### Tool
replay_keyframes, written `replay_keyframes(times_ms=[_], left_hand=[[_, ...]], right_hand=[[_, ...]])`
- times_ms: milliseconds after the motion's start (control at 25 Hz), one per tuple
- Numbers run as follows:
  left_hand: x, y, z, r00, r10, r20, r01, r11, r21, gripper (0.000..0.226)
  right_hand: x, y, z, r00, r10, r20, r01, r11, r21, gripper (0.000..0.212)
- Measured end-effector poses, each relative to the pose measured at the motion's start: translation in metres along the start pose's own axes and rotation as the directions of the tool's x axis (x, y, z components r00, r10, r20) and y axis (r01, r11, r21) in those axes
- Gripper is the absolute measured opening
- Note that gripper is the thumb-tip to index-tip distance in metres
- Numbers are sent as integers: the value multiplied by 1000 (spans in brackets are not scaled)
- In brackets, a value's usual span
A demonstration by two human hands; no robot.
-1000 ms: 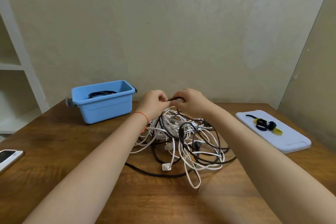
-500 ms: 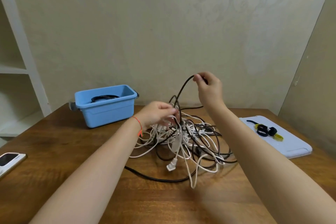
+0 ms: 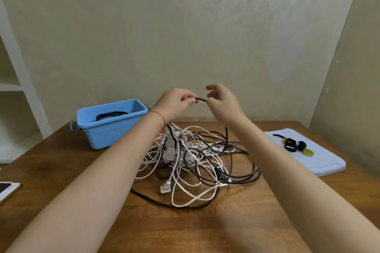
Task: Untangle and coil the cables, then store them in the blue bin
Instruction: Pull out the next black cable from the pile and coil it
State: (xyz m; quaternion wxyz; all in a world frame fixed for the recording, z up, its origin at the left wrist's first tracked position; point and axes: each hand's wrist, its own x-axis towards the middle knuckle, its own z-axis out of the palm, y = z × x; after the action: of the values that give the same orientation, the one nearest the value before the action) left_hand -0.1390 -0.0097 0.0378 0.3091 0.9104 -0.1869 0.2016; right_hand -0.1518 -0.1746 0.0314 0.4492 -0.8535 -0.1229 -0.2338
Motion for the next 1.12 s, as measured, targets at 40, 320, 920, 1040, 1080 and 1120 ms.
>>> replay_keyframes(times_ms=[40, 320, 920, 1040, 1080, 1120], left_hand=[[-4, 1, 9, 1000, -10, -11, 9, 1000, -26, 17], [-37, -24, 17, 952, -247, 183, 300, 875, -380, 22], [-17, -15, 11, 953, -301, 24, 288, 885, -367, 27], [-16, 4, 25, 972, -227, 66, 236, 913, -332, 65], [-15, 6, 32, 972, -229, 61, 233, 880, -414, 52], [-18, 9, 36, 963, -259, 71, 257, 811, -525, 32]], right_hand=[[-3, -5, 3, 997, -25, 76, 27, 1000, -17, 35], [7, 7, -3, 982, -32, 185, 57, 990, -129, 18], [12, 46, -30, 985, 172, -9, -169, 977, 131, 20], [9, 15, -31, 999, -32, -19, 37, 943, 331, 20], [11, 8, -34, 995, -28, -98, 68, 904, 423, 21], [14, 3, -39, 975, 25, -219, 86, 871, 483, 23]])
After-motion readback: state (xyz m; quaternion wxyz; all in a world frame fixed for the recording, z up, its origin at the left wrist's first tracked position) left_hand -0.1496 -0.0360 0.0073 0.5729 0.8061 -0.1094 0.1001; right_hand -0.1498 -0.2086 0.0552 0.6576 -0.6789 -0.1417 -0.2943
